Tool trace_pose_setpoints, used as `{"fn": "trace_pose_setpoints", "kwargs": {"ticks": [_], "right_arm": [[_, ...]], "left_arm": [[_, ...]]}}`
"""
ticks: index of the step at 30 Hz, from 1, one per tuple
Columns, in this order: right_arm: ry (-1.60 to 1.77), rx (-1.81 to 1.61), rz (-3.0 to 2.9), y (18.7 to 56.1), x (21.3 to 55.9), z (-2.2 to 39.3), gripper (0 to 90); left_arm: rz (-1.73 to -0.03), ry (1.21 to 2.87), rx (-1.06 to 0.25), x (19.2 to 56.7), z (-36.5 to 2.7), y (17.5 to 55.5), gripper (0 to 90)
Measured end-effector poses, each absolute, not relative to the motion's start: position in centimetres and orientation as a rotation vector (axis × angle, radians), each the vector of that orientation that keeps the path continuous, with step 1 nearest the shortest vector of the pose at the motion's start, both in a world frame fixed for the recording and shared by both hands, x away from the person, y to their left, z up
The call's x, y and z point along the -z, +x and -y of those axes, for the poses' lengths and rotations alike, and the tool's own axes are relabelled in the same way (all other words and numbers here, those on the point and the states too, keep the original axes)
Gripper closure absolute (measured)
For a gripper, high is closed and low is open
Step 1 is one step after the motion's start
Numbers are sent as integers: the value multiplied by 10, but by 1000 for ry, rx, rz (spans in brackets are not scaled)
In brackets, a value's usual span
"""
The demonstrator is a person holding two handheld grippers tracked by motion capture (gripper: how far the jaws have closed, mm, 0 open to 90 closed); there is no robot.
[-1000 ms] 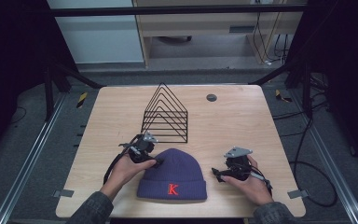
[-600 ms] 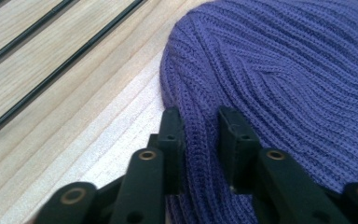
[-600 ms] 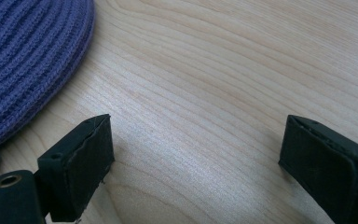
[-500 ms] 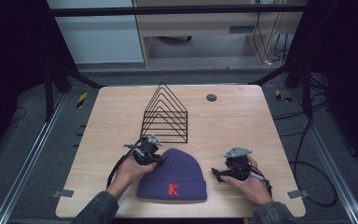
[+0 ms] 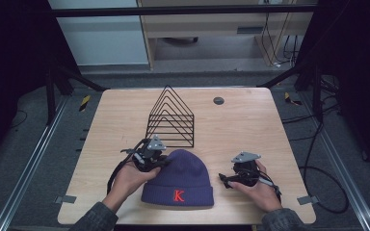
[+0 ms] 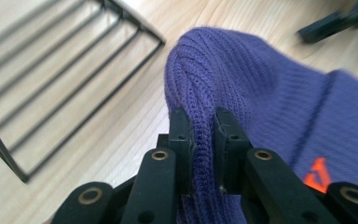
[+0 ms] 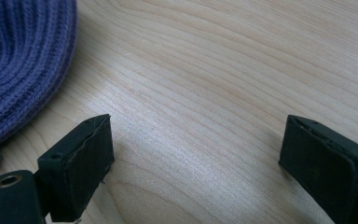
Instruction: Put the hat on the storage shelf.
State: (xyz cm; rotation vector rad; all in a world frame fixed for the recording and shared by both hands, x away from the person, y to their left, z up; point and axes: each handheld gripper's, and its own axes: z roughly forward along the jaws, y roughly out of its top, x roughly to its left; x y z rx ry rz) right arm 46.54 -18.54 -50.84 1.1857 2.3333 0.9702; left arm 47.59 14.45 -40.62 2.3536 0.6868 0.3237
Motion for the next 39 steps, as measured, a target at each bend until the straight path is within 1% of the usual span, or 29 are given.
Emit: {"fn": "trace_pose_setpoints", "kwargs": {"ticks": [2, 4, 5, 6, 11, 12, 14, 16, 21, 25, 31, 32, 33, 35, 36, 39], "right_arm": [[1183, -970, -2338, 466, 508, 186, 95], [1178, -965, -2352, 466, 507, 187, 115], [1178, -965, -2352, 466, 507, 187, 115], [1192, -989, -2363, 467, 504, 189, 125], [1172, -1057, -2339, 463, 497, 189, 143], [1172, -1057, -2339, 463, 497, 189, 143], [1155, -1092, -2339, 460, 490, 187, 172], [1159, -1097, -2331, 458, 487, 185, 184], [1085, -1186, -2332, 453, 467, 173, 224], [1031, -1213, -2366, 451, 456, 161, 242], [991, -1227, -2397, 452, 449, 149, 249], [984, -1234, -2403, 452, 447, 146, 255], [965, -1251, -2415, 452, 443, 143, 290], [952, -1260, -2425, 452, 441, 141, 298], [934, -1267, -2437, 452, 437, 137, 323], [908, -1293, -2446, 455, 431, 129, 337]], "left_arm": [[-667, 2349, -335, 401, -143, 473, 788], [-615, 2336, -375, 383, -140, 463, 789], [-615, 2336, -375, 383, -140, 463, 789], [-581, 2321, -398, 371, -139, 458, 789], [-509, 2294, -448, 343, -138, 449, 790], [-509, 2294, -448, 343, -138, 449, 790], [-485, 2280, -467, 328, -140, 446, 791], [-477, 2276, -474, 323, -140, 446, 794], [-468, 2254, -531, 296, -147, 449, 796], [-480, 2256, -552, 285, -151, 454, 798], [-491, 2243, -556, 273, -157, 462, 800], [-490, 2243, -558, 271, -157, 462, 800], [-490, 2233, -554, 267, -159, 464, 800], [-488, 2229, -553, 264, -159, 464, 800], [-487, 2221, -554, 260, -159, 465, 799], [-482, 2211, -556, 255, -159, 465, 800]]}}
